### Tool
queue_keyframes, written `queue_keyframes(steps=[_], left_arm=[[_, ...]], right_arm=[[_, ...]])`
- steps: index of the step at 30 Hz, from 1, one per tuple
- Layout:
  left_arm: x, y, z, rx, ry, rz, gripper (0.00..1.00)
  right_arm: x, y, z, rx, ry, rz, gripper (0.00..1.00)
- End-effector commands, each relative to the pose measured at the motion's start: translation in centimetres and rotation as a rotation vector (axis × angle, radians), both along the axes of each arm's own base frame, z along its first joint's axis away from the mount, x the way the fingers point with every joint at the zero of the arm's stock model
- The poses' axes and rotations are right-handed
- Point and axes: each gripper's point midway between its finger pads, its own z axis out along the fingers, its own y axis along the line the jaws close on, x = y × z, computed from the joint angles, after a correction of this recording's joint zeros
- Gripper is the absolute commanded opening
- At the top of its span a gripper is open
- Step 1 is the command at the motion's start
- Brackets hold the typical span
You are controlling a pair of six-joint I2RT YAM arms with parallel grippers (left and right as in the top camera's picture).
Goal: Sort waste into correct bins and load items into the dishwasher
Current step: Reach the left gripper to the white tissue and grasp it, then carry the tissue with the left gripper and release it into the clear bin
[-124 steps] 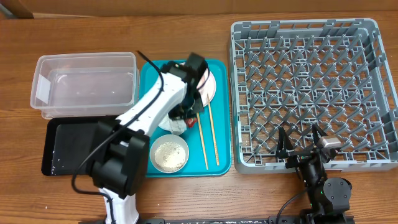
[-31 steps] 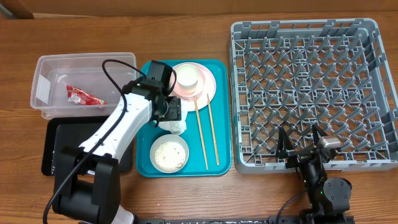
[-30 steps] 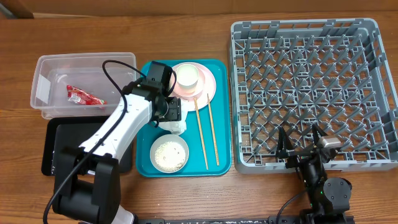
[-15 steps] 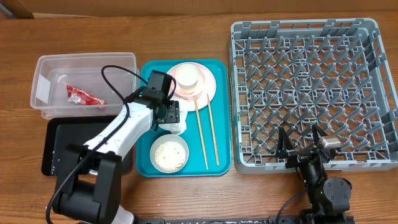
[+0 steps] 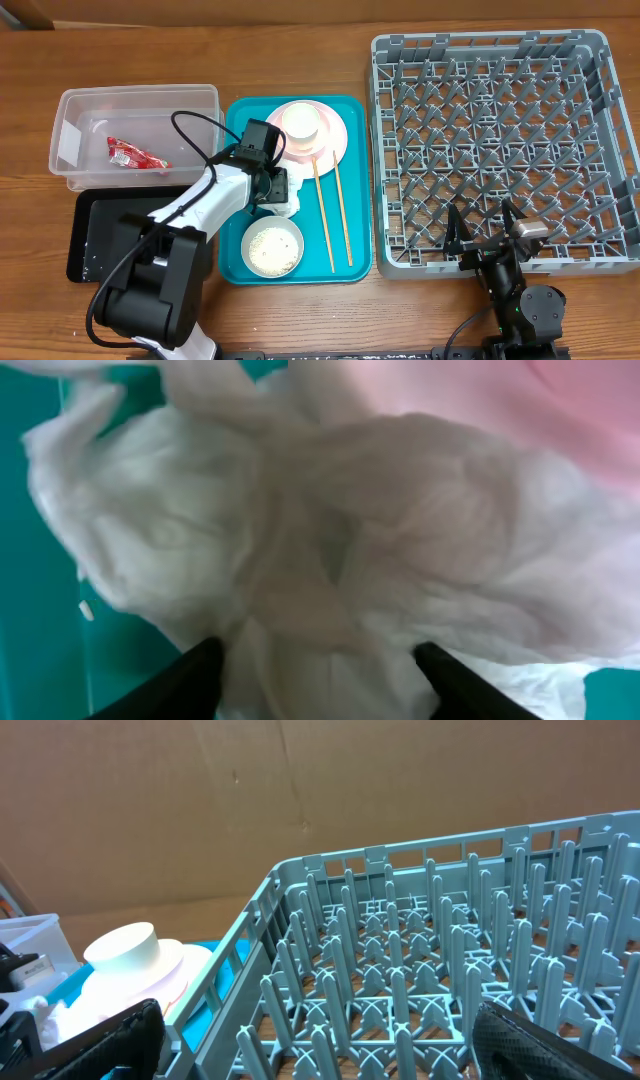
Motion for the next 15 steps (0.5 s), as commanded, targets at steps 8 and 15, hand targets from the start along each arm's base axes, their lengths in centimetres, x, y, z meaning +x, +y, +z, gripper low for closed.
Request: queue_keyframes(steps=[8, 15], left_arm=[[0.1, 0.2, 0.5, 0.027, 0.049, 0.007, 0.04], [4.2, -0.9, 7.6, 0.011, -0.020, 0.010, 0.04]], right_arm=[[0.0, 0.0, -0.1, 0.003, -0.005, -0.001, 1.00], [0.0, 0.0, -0.1, 0.003, -0.005, -0.001, 1.00]])
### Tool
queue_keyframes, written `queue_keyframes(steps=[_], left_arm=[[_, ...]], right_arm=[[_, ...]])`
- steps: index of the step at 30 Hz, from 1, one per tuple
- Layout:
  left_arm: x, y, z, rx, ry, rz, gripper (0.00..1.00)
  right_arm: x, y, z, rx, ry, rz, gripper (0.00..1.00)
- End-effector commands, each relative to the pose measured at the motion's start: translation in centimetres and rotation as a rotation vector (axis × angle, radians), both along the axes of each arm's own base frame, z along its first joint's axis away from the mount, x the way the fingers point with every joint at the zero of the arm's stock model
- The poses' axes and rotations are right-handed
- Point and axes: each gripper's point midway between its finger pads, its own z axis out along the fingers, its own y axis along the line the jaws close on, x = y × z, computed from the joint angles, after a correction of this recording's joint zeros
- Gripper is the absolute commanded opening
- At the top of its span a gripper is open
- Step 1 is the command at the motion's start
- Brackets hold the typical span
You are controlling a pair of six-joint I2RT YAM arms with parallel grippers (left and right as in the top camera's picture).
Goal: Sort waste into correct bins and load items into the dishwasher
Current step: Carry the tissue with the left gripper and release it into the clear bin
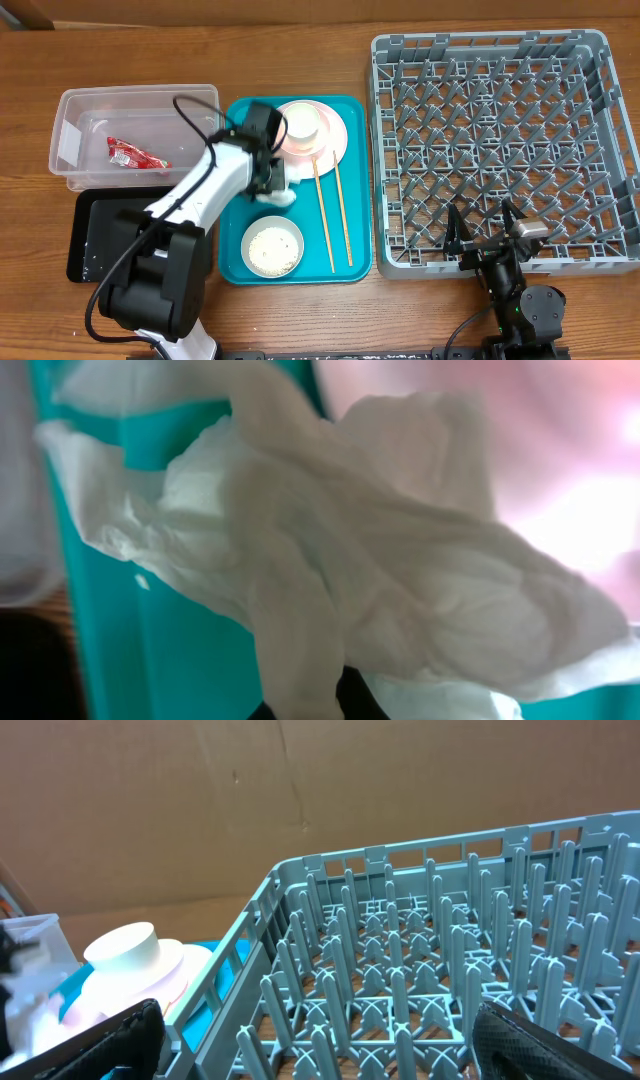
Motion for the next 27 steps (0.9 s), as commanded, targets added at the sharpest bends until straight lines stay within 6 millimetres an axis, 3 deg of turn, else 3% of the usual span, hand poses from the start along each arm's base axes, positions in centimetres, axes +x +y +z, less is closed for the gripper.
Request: queue_keyframes(steps=[1, 5, 8, 11, 13, 14, 20, 24, 27], left_arm=[[4.2, -0.8, 5.5, -0.020, -0.122, 0.009, 0.04], [6.9, -0.1, 11.1, -0.030, -0.216, 0.042, 0.04], [8.4, 2.6, 14.3, 0.010, -0.279, 0.107, 0.04], [9.2, 5.9, 15.5, 0.030, -0.310, 0.184, 0.04], [9.2, 8.4, 15.4, 0.040, -0.302, 0.239, 0.04], [8.9, 10.8, 14.7, 0.046, -0.281, 0.301, 0.04], [7.3, 17.0, 11.3, 0.071, -0.185, 0.454, 0.04], [6.4, 19.1, 8.0, 0.080, -0.111, 0.502, 0.04], [6.5, 19.6, 5.6, 0.070, -0.062, 0.513, 0.04]], right_arm=[[0.0, 0.0, -0.1, 0.003, -0.006, 0.000, 1.00], [0.0, 0.0, -0.1, 0.003, -0.006, 0.000, 1.00], [0.0, 0.0, -0.1, 0.003, -0.006, 0.000, 1.00], [0.0, 0.0, -0.1, 0.003, -0.006, 0.000, 1.00], [0.0, 0.0, -0.1, 0.003, -0.006, 0.000, 1.00], [0.0, 0.0, -0.1, 0.003, -0.006, 0.000, 1.00], [0.0, 0.0, -0.1, 0.003, -0.006, 0.000, 1.00], [0.0, 0.0, -0.1, 0.003, -0.006, 0.000, 1.00], [0.0, 0.0, -0.1, 0.003, -0.006, 0.000, 1.00]])
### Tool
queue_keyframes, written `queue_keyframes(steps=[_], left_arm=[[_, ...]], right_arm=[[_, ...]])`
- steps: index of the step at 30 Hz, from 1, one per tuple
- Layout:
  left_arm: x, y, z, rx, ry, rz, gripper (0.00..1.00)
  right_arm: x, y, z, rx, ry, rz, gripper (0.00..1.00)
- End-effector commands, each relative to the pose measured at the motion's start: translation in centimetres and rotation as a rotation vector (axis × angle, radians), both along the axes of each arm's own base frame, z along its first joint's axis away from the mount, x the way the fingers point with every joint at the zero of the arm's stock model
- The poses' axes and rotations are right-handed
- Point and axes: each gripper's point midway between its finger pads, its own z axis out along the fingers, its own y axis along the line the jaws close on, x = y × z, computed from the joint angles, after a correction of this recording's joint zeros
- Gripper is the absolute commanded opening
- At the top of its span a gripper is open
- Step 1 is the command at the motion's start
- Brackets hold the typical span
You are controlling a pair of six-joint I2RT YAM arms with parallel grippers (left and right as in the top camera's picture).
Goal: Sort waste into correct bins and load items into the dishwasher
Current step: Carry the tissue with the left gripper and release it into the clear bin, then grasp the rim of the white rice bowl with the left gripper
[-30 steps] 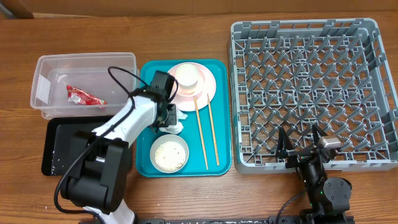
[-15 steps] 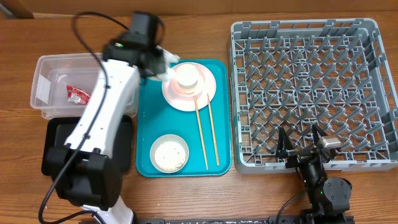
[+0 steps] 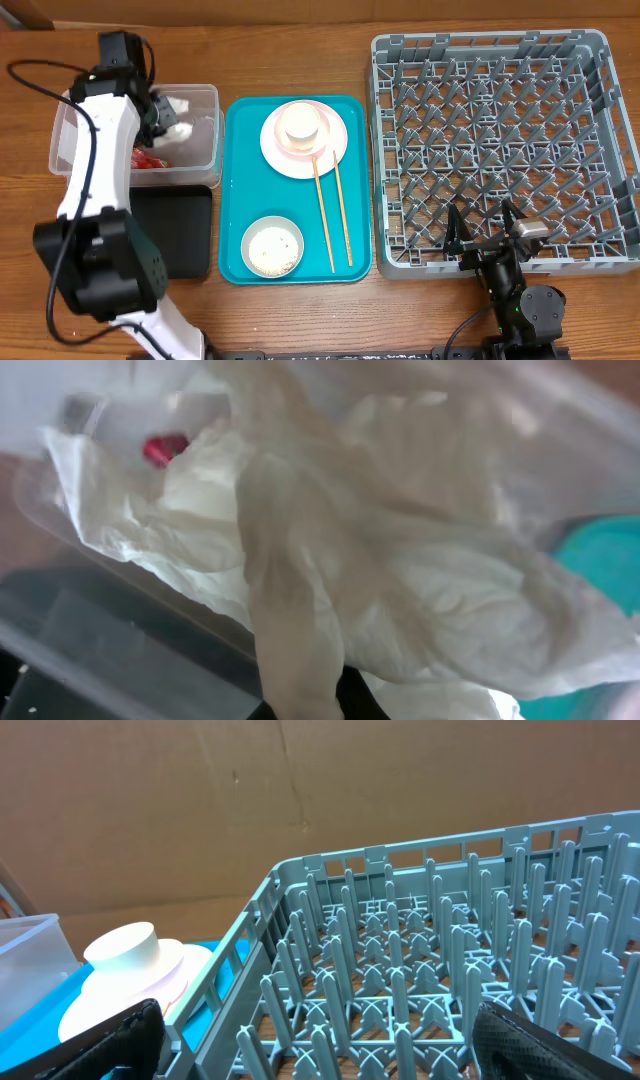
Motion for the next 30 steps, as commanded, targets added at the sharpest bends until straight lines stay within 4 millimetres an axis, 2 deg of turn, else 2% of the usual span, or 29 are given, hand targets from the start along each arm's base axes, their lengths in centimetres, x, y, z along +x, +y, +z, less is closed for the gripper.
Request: queue_keyframes(steps=[1, 5, 6, 7, 8, 9, 10, 13, 14, 18, 20, 23, 26, 30], left_arm=[[-0.2, 0.2, -4.4, -0.035, 0.086, 0.020, 0.04], [0.2, -0.4, -6.1, -0.074, 0.101, 0.010, 0.04], [0.2, -0.4, -6.1, -0.079, 0.101, 0.008, 0.07], [0.3, -0.5, -6.1, -0.084, 0.099, 0.006, 0.14], [0.4, -0.6, -5.9, -0.089, 0.095, 0.004, 0.39], [0.5, -0.8, -5.6, -0.096, 0.091, -0.006, 0.70], [0.5, -0.8, -5.3, -0.098, 0.091, -0.014, 0.74], [0.6, -1.3, -3.5, -0.117, 0.086, -0.038, 0.75], [0.9, -1.8, -1.4, -0.145, 0.060, -0.050, 0.77], [1.2, -2.8, 4.1, -0.161, -0.023, -0.076, 0.79], [0.7, -3.7, 6.6, -0.189, -0.059, -0.093, 0.76], [-0.8, -6.4, 9.4, -0.276, -0.095, -0.155, 0.70], [-2.9, -9.8, 10.8, -0.343, -0.072, -0.227, 0.63], [-6.0, -14.8, 10.6, -0.343, 0.048, -0.382, 0.54]], right_arm=[[0.0, 0.0, -0.1, 0.003, -0.006, 0.000, 1.00], [0.0, 0.0, -0.1, 0.003, -0.006, 0.000, 1.00], [0.0, 0.0, -0.1, 0.003, -0.006, 0.000, 1.00], [0.0, 0.0, -0.1, 0.003, -0.006, 0.000, 1.00], [0.0, 0.0, -0.1, 0.003, -0.006, 0.000, 1.00], [0.0, 0.0, -0.1, 0.003, -0.006, 0.000, 1.00], [0.0, 0.0, -0.1, 0.003, -0.006, 0.000, 1.00], [0.0, 0.0, -0.1, 0.003, -0.006, 0.000, 1.00], [0.0, 0.0, -0.1, 0.003, -0.006, 0.000, 1.00], [0.0, 0.0, -0.1, 0.003, -0.006, 0.000, 1.00], [0.0, 0.0, -0.1, 0.003, -0.006, 0.000, 1.00], [0.0, 0.0, -0.1, 0.003, -0.006, 0.000, 1.00], [0.0, 0.0, -0.1, 0.003, -0.006, 0.000, 1.00], [0.0, 0.0, -0.1, 0.003, -0.006, 0.000, 1.00]])
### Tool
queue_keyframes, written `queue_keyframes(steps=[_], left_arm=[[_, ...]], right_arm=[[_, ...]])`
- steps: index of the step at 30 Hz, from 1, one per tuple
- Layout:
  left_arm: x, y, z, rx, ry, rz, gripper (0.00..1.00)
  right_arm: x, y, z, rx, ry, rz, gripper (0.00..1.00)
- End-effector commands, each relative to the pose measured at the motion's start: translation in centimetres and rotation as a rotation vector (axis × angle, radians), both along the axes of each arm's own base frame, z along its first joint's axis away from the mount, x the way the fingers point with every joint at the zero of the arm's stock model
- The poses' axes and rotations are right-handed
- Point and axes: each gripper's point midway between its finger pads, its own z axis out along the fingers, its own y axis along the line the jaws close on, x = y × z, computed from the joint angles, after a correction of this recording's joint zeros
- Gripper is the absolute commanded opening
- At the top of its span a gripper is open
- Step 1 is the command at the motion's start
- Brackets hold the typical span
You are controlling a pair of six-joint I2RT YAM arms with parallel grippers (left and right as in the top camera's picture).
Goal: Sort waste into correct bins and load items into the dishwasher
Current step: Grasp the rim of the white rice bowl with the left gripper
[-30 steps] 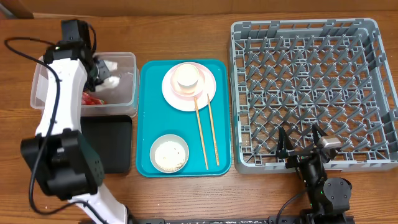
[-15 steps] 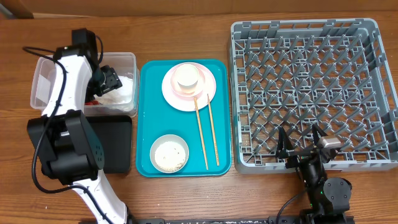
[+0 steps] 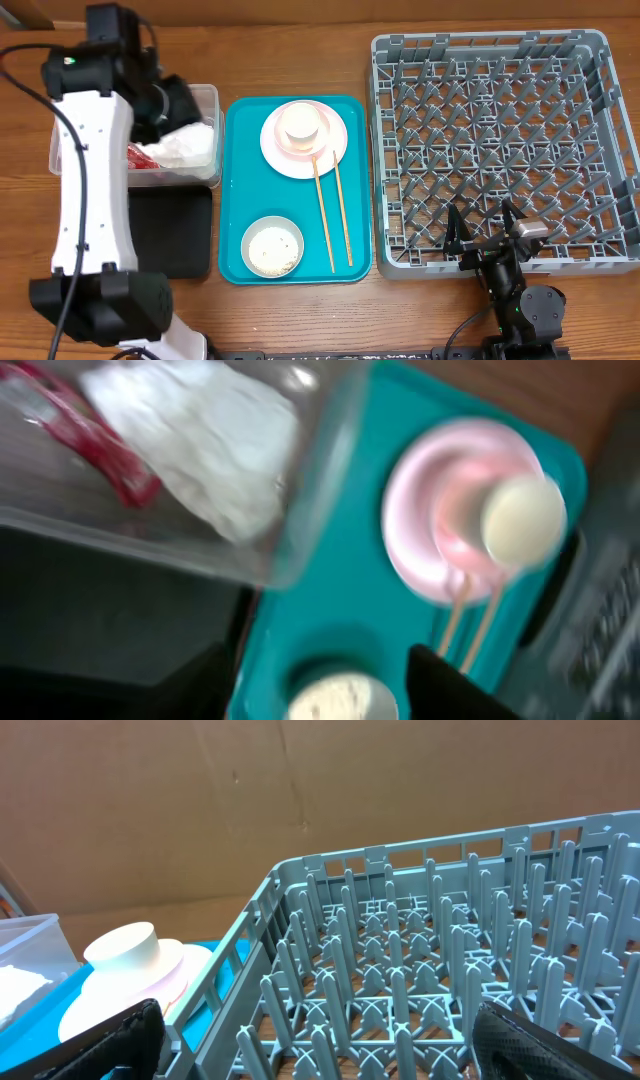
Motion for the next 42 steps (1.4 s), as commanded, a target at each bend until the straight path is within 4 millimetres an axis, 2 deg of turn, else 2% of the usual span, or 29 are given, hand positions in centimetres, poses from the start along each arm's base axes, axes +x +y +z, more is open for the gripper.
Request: queue_keyframes(steps=[1, 3, 10, 12, 14, 19, 23, 27, 32, 37, 42], left_arm=[[-2.2, -6.2, 0.0, -0.042, 0.055, -0.214, 0.52], [-3.7, -8.9, -1.0, -0.029, 0.104, -0.301, 0.52], [-8.7, -16.1, -5.1, 0.016, 0.242, -0.509, 0.50], [-10.5, -17.4, -7.1, 0.087, 0.288, -0.538, 0.49], [-11.4, -17.7, -8.5, 0.144, 0.307, -0.531, 0.48], [-14.1, -19.4, -12.1, 0.173, 0.351, -0.557, 0.41], [-15.8, -20.0, -14.6, 0.189, 0.376, -0.560, 0.40], [-16.7, -19.4, -16.2, 0.209, 0.401, -0.542, 0.37], [-16.3, -18.2, -16.6, 0.262, 0.394, -0.514, 0.36], [-16.1, -17.8, -16.7, 0.284, 0.386, -0.477, 0.35], [-16.2, -17.0, -17.4, 0.316, 0.387, -0.411, 0.30]], right_arm=[[0.0, 0.0, -0.1, 0.003, -0.006, 0.000, 1.00], [0.0, 0.0, -0.1, 0.003, -0.006, 0.000, 1.00], [0.0, 0.0, -0.1, 0.003, -0.006, 0.000, 1.00], [0.0, 0.0, -0.1, 0.003, -0.006, 0.000, 1.00], [0.0, 0.0, -0.1, 0.003, -0.006, -0.001, 1.00], [0.0, 0.0, -0.1, 0.003, -0.006, 0.000, 1.00], [0.0, 0.0, -0.1, 0.003, -0.006, 0.000, 1.00], [0.0, 0.0, -0.1, 0.003, -0.006, 0.000, 1.00], [0.0, 0.0, -0.1, 0.003, -0.006, 0.000, 1.00], [0.0, 0.0, -0.1, 0.003, -0.006, 0.000, 1.00], [0.0, 0.0, -0.1, 0.003, -0.006, 0.000, 1.00]])
